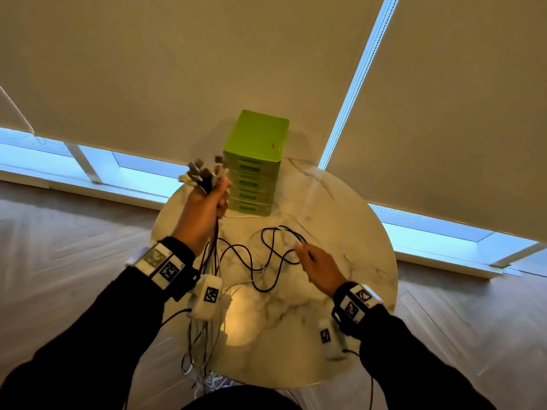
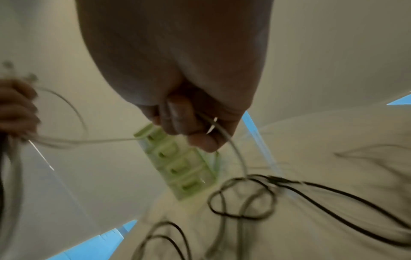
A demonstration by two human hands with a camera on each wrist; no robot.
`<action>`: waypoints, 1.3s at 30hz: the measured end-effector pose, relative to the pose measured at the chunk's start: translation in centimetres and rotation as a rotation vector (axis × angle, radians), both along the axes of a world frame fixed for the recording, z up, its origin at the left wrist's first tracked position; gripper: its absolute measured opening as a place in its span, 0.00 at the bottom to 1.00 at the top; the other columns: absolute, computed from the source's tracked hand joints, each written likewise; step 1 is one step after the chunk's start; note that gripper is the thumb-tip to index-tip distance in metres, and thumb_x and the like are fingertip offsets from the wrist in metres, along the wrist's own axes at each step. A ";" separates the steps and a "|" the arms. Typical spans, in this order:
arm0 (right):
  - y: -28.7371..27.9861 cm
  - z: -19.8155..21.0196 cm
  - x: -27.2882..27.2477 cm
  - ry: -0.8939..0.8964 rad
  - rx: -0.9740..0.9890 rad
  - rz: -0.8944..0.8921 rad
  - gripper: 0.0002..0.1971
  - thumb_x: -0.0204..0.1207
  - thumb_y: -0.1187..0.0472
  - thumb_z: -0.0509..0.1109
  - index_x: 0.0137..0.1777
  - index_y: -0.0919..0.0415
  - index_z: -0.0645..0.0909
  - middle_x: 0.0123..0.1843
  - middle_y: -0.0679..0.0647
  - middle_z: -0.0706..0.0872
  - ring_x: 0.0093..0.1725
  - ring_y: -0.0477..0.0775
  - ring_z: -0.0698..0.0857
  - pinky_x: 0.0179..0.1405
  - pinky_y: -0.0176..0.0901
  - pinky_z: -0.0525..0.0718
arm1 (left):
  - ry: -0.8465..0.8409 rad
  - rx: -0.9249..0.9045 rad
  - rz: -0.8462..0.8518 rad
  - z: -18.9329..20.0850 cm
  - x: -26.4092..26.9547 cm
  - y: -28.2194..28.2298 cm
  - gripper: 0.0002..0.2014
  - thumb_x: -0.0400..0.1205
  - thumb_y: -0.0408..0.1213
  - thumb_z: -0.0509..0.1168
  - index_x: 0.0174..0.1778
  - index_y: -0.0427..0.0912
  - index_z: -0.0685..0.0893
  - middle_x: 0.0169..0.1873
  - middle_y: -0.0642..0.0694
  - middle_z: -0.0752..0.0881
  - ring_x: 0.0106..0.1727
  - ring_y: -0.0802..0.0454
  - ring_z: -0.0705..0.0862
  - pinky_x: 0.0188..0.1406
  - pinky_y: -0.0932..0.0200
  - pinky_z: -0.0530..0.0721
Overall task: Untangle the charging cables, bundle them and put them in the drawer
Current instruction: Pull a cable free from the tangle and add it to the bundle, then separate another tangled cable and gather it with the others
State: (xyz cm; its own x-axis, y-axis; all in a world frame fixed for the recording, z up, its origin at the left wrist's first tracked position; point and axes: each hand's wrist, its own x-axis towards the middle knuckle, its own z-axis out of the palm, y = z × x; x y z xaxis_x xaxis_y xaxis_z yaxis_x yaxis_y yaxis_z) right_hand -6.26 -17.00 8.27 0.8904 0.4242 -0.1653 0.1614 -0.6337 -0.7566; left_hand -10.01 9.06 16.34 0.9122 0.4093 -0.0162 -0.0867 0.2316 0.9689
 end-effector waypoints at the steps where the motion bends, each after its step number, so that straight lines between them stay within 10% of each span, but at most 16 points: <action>1: 0.8 1.0 0.5 -0.064 0.019 -0.028 0.21 0.89 0.45 0.57 0.35 0.52 0.71 0.31 0.48 0.74 0.31 0.46 0.72 0.38 0.47 0.71 | 0.018 0.039 -0.039 -0.5 -0.3 -0.9 0.09 0.90 0.45 0.61 0.48 0.50 0.83 0.30 0.56 0.72 0.28 0.62 0.66 0.29 0.63 0.63; 7: 5.6 5.6 -0.8 -0.227 0.119 0.180 0.17 0.90 0.47 0.57 0.38 0.48 0.69 0.30 0.47 0.75 0.30 0.46 0.72 0.35 0.47 0.73 | 0.148 0.049 -0.162 -2.4 -1.4 -5.0 0.16 0.90 0.53 0.59 0.46 0.45 0.79 0.27 0.53 0.67 0.27 0.57 0.65 0.30 0.58 0.63; 11: 6.3 5.7 -2.0 -0.233 0.116 0.355 0.13 0.91 0.50 0.57 0.42 0.43 0.70 0.33 0.44 0.78 0.34 0.42 0.78 0.34 0.37 0.72 | 0.124 0.002 -0.212 -2.7 -1.5 -5.3 0.09 0.87 0.49 0.66 0.53 0.49 0.87 0.36 0.44 0.80 0.39 0.52 0.81 0.43 0.51 0.81; 15: 4.2 5.3 -1.9 -0.065 0.083 0.378 0.18 0.90 0.44 0.52 0.45 0.53 0.74 0.34 0.46 0.80 0.34 0.44 0.80 0.39 0.43 0.78 | 0.062 0.079 -0.106 -3.1 -1.2 -5.0 0.08 0.88 0.44 0.65 0.57 0.45 0.83 0.29 0.50 0.66 0.29 0.55 0.65 0.31 0.54 0.66; 19: 0.1 3.6 -1.4 -0.080 -0.097 0.320 0.17 0.91 0.44 0.52 0.45 0.49 0.74 0.37 0.41 0.82 0.35 0.36 0.81 0.41 0.36 0.76 | 0.029 0.134 -0.042 -3.2 -0.4 -5.7 0.05 0.82 0.52 0.69 0.46 0.57 0.84 0.28 0.59 0.72 0.29 0.57 0.68 0.34 0.54 0.67; 24: -5.2 2.2 -0.4 -0.135 -0.398 0.091 0.16 0.89 0.42 0.52 0.55 0.48 0.77 0.49 0.58 0.89 0.47 0.63 0.86 0.50 0.57 0.83 | 0.004 0.145 -0.174 -3.1 1.0 -10.6 0.03 0.82 0.43 0.73 0.50 0.50 0.89 0.39 0.59 0.88 0.42 0.60 0.85 0.53 0.50 0.81; 30: -9.1 5.3 -3.5 -0.172 -0.022 -0.021 0.17 0.88 0.50 0.63 0.75 0.48 0.72 0.54 0.47 0.89 0.51 0.40 0.86 0.51 0.28 0.79 | 0.014 0.110 -0.452 -1.8 1.9 -18.5 0.13 0.82 0.42 0.74 0.61 0.45 0.89 0.52 0.46 0.92 0.56 0.52 0.90 0.61 0.49 0.85; 39: -21.1 3.9 -7.3 -0.187 -0.108 -0.572 0.11 0.91 0.54 0.55 0.56 0.53 0.78 0.37 0.51 0.86 0.35 0.44 0.83 0.38 0.34 0.79 | 0.074 -0.070 -0.624 0.2 4.7 -26.2 0.12 0.90 0.47 0.61 0.49 0.42 0.81 0.23 0.55 0.65 0.23 0.58 0.62 0.23 0.63 0.62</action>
